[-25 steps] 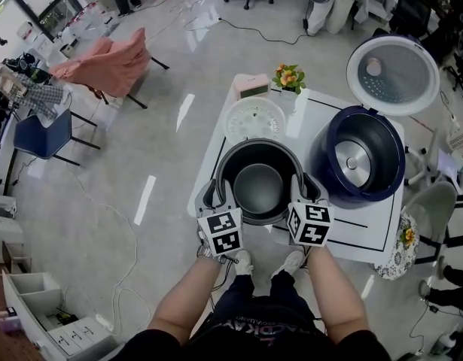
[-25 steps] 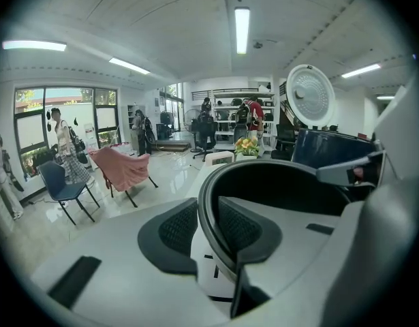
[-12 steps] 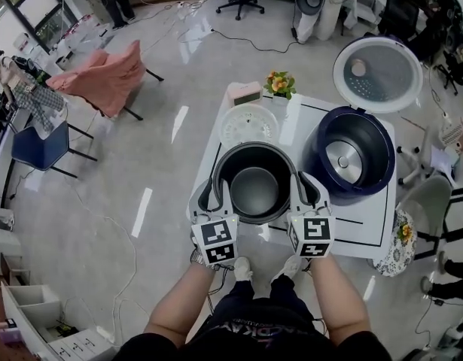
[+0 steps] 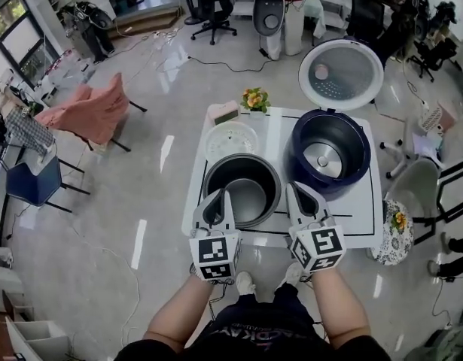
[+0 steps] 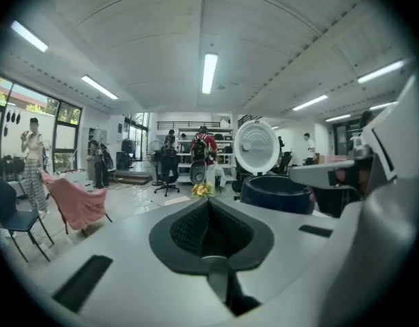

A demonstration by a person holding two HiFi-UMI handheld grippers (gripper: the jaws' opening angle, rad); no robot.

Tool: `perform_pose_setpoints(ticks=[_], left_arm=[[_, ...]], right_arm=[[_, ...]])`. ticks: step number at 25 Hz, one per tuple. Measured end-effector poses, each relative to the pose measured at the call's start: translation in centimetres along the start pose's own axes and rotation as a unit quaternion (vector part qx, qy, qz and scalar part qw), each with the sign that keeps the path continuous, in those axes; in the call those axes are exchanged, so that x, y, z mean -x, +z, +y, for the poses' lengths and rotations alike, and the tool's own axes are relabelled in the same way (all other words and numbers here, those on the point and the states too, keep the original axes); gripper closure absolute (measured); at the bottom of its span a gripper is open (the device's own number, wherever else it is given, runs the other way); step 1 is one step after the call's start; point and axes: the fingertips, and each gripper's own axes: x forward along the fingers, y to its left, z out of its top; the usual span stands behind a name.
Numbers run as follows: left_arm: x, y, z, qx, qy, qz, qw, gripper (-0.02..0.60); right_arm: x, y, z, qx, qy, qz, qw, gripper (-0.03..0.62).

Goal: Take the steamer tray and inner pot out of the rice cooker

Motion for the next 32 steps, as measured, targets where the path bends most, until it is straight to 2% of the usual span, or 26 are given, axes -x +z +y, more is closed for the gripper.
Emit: perform_pose_setpoints(ticks=[4,9,13,16,19,23,32], left_arm=[[1.0,1.3,-3.5,-0.007,-0.065,-0.011,0.9978,0.580],[1.5,1.9,-8.9,-0.013,-0.145,-0.015,0.9892,0.578],[1.9,2.0,-13.0,-0.014,-0.193,-0.013,0.9811,0.580],[3.0,2.7,-15.7,-0.015,-0.214,-0.018,0.9765,0.580],[4.3,3.1,-17.9,-0.015,-0.218,-0.023,0.9755,0.580],[6.4,2.6,-20.9,-0.008,-0.207,-0.025,0.9780,0.580],[14.6,0.6,-26.9,0.021,-0.136,-0.025,0.9902,0.580]], right_arm=[[3.2,1.6,-0.3,-0.009,-0.023,-0.012,1.000,0.594],[7.6,2.6,-1.7,-0.025,-0.032,-0.036,0.999,0.594],[10.7,3.0,-3.6,-0.004,-0.062,-0.029,0.998,0.594],[13.2,3.6,-4.7,0.005,-0.080,-0.026,0.996,0.594],[15.6,4.1,-5.5,0.013,-0.079,-0.027,0.996,0.594],[18.8,4.0,-6.4,0.023,-0.057,-0.031,0.998,0.594],[26.9,2.6,-7.0,0.033,0.030,-0.029,0.999,0.594]])
